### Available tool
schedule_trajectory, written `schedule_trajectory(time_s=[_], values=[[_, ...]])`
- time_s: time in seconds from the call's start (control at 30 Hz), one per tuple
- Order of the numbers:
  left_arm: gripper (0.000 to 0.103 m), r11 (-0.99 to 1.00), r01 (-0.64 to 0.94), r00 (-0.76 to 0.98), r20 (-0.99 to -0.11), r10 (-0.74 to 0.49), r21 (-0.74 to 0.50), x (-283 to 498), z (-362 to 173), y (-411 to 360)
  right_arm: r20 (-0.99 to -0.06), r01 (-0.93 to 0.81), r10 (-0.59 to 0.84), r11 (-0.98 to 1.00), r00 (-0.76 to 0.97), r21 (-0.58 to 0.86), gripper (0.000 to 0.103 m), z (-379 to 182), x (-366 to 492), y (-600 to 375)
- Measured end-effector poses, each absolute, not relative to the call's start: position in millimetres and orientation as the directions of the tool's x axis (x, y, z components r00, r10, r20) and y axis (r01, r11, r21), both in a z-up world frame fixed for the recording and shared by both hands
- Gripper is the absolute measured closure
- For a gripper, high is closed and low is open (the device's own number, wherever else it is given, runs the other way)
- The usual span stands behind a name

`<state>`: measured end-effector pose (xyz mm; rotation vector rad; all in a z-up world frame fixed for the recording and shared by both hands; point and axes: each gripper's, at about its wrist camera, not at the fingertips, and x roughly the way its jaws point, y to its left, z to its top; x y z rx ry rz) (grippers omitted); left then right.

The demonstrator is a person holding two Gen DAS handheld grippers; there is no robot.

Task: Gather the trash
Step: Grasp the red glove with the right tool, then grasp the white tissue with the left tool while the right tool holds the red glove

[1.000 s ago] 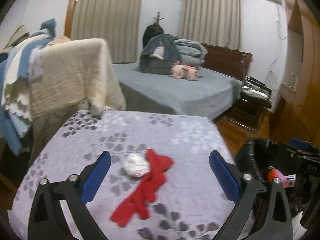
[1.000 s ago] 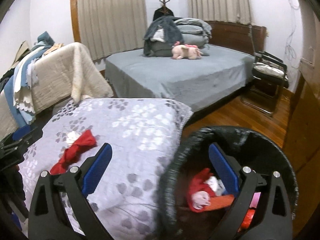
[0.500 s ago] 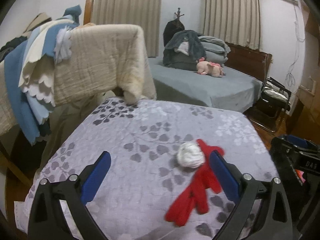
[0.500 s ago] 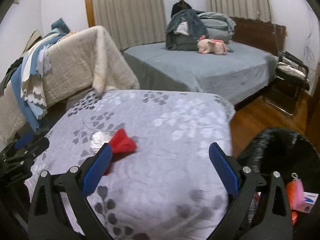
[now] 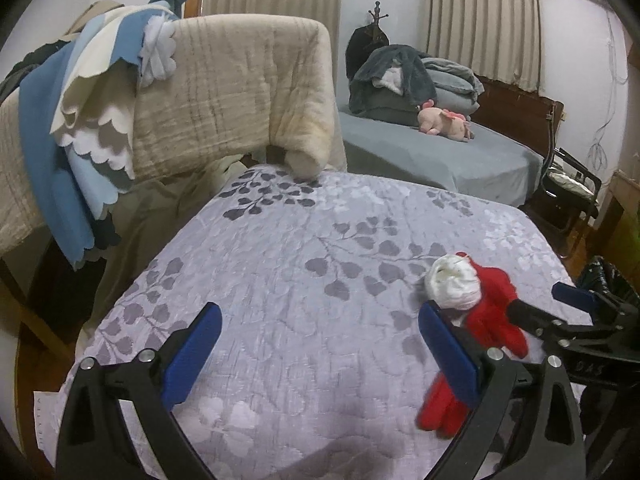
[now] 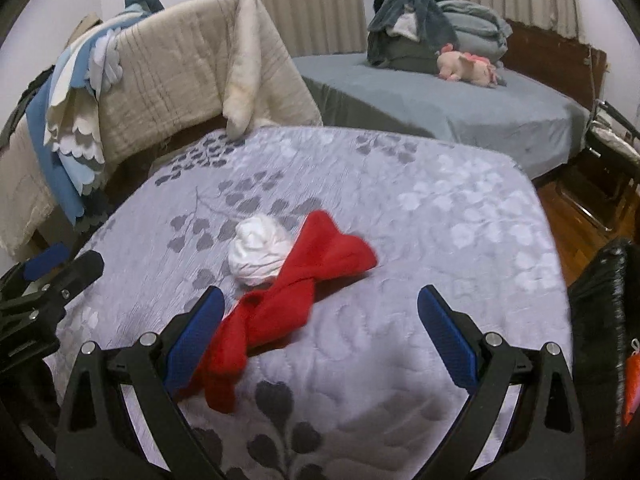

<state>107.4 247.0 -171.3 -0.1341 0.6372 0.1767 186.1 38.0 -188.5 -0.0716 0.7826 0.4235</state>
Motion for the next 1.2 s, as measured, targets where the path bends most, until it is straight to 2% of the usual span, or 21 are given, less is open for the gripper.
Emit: schedule_trajectory(time_s=[0.23,0.4,0.47,0.53,0.57,0.67,0.83,1.2], values=[[0.006,0.973,-0.218,0.774,-0.621,0.126,-0.073,108.7,-181.4,260.4,-0.735,-0.413,0.324,0.908,0.595,0.066,0.010,-201.7,190.8,56.5],[0.006,0.971,-0.224,0.771,-0.625,0.124,-0.084,109.5,-184.3,264.5,-0.772,-0.421,0.324,0.903,0.547,0.081,0.026,-213.0,198.1,63.9],[0.006,0.971,-0.224,0.770,-0.626,0.123,-0.085,110.1,-184.7,264.5,-0.779,-0.432,0.337,0.897,0.528,0.095,0.040,-215.6,198.9,65.9],[0.006,0.971,-0.224,0.770,-0.626,0.121,-0.087,110.6,-184.8,264.4,-0.777,-0.446,0.353,0.889,0.522,0.104,0.050,-214.5,197.9,66.3],[0.006,0.971,-0.223,0.770,-0.627,0.118,-0.090,111.0,-184.8,263.7,-0.776,-0.454,0.363,0.884,0.516,0.112,0.061,-213.7,197.7,65.7],[0.006,0.972,-0.215,0.768,-0.631,0.110,-0.093,112.9,-185.1,259.8,-0.775,-0.470,0.398,0.870,0.490,0.150,0.087,-211.4,198.2,61.4],[0.006,0.976,-0.197,0.770,-0.631,0.094,-0.095,117.3,-183.3,249.6,-0.768,-0.478,0.412,0.864,0.491,0.158,0.092,-205.3,197.3,51.7],[0.006,0.985,-0.133,0.782,-0.622,0.037,-0.109,135.6,-176.8,217.5,-0.738,-0.440,0.367,0.892,0.566,0.106,0.092,-182.2,212.2,7.8]])
